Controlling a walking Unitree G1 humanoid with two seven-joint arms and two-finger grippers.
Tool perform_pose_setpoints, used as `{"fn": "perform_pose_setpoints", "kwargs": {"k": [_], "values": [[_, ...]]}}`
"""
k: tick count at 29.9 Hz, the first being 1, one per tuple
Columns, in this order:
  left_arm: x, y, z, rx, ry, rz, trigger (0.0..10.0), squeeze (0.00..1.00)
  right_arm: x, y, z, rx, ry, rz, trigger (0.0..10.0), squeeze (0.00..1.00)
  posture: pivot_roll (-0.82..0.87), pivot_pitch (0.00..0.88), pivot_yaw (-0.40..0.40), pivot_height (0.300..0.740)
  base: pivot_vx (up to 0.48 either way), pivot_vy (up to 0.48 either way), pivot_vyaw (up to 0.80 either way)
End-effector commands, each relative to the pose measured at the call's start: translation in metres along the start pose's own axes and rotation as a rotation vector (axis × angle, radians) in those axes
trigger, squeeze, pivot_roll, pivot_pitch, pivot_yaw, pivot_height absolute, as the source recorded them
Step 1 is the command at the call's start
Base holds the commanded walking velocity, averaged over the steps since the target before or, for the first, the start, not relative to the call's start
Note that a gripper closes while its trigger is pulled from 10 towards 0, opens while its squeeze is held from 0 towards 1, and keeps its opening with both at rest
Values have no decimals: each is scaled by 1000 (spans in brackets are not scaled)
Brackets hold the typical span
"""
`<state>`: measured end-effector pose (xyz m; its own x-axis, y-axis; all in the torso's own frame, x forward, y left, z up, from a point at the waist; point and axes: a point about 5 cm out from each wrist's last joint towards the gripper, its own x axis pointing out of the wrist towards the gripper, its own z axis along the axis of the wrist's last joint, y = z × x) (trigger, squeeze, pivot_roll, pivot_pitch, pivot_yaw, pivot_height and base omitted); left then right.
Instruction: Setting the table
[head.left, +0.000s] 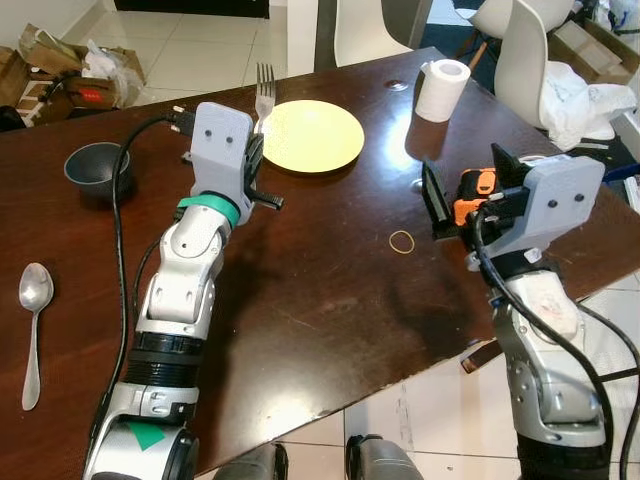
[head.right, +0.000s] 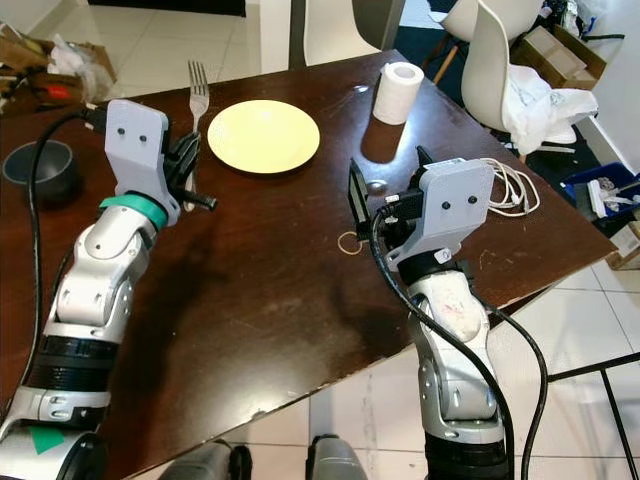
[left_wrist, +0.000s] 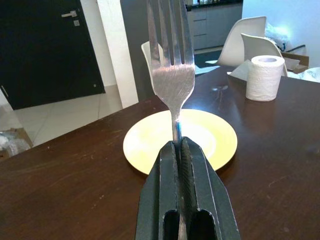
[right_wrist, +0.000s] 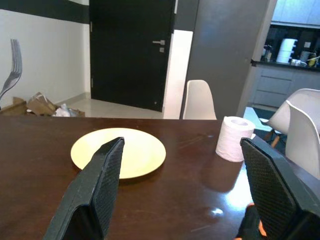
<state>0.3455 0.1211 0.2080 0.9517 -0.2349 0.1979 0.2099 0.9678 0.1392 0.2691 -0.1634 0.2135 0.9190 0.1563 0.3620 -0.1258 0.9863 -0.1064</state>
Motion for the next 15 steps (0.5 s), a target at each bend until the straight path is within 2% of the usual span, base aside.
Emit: {"fn": "perform_pose_setpoints", "kwargs": {"k": [1,8,10,15], "values": [[-3,0,-6,6,6,12,10000,0,-4,-5,-2,-7,8,-21,10000,0,-58,0,35,740,0,0,0],[-1,5,4,3,-56,63,10000,0,0,-13,6,-40,-13,-14,10000,0,-61,0,9,740,0,0,0],[6,12,18,-1,-120,98,10000,0,7,-15,19,-71,-56,4,10000,0,-75,0,-5,740,0,0,0],[12,15,24,12,-148,103,10000,0,13,-18,32,-99,-94,17,10000,0,-79,0,-2,740,0,0,0]]}}
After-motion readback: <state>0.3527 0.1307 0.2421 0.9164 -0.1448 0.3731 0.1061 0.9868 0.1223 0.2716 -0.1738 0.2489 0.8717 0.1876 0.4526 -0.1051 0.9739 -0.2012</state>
